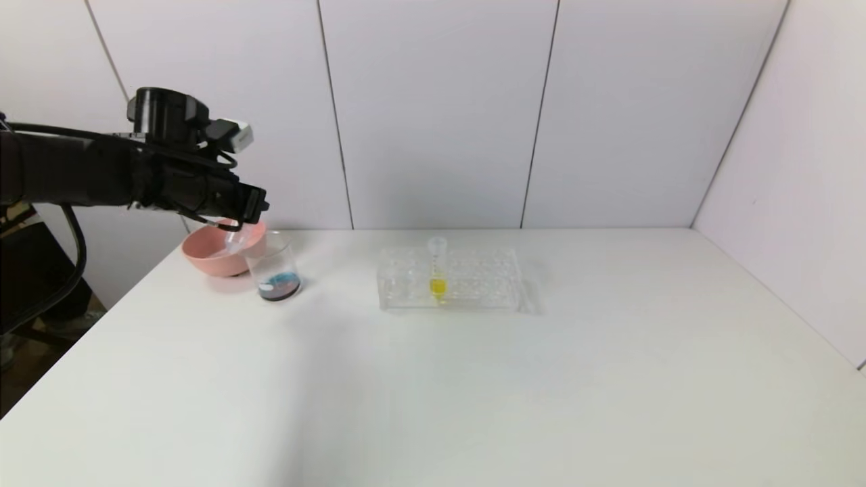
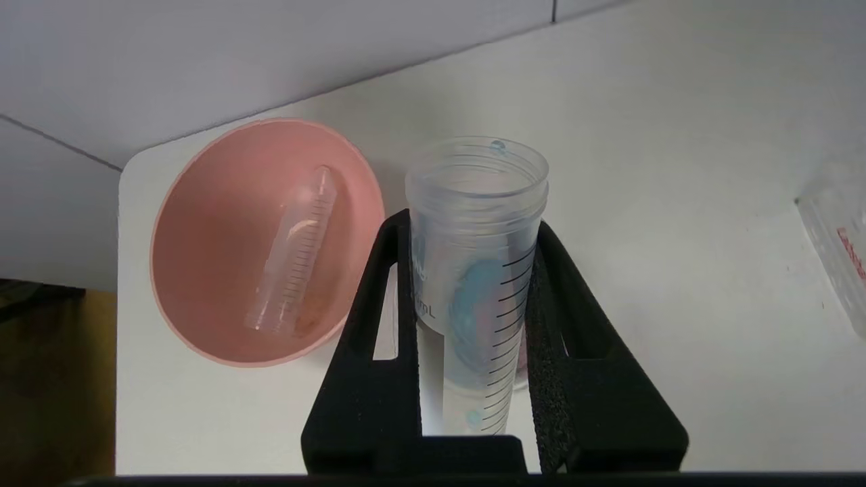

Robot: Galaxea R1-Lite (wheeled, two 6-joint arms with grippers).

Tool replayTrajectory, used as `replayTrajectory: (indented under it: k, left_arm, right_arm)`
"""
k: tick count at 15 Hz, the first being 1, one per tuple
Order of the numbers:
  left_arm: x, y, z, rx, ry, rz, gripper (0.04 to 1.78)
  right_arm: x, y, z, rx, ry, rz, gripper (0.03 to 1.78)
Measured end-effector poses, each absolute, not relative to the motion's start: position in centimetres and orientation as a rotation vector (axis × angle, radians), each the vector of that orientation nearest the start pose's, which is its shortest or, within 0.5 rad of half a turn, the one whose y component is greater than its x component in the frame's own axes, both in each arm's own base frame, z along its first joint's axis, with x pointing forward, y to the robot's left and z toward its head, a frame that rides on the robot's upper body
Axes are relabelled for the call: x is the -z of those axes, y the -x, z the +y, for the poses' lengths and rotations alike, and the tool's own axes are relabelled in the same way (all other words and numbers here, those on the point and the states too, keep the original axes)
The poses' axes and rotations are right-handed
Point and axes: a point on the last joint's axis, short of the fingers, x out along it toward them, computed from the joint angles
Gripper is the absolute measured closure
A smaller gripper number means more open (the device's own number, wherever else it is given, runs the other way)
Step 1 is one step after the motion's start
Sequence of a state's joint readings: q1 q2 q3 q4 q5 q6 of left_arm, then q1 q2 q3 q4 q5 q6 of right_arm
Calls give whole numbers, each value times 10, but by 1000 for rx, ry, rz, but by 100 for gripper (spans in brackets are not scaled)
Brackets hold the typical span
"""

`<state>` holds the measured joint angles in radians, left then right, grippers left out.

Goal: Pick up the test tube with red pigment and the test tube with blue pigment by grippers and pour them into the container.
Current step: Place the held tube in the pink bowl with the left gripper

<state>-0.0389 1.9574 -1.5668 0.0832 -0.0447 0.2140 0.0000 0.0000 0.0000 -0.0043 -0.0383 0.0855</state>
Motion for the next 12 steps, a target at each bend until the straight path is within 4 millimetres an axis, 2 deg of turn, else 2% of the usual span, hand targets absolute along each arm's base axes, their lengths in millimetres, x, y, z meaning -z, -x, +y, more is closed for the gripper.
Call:
replayTrajectory:
  k: [6, 9, 12]
  left_arm:
    - [-198, -367, -9, -84, -56, 85, 137]
    - [-188, -344, -6, -194, 6, -129, 137]
    - [-179, -326, -4, -242, 42, -268, 136]
  right_arm:
    - [-76, 23, -1, 38, -85, -6, 4]
    - [-76, 23, -1, 38, -86, -6, 4]
    - [-76, 23, -1, 38, -85, -6, 4]
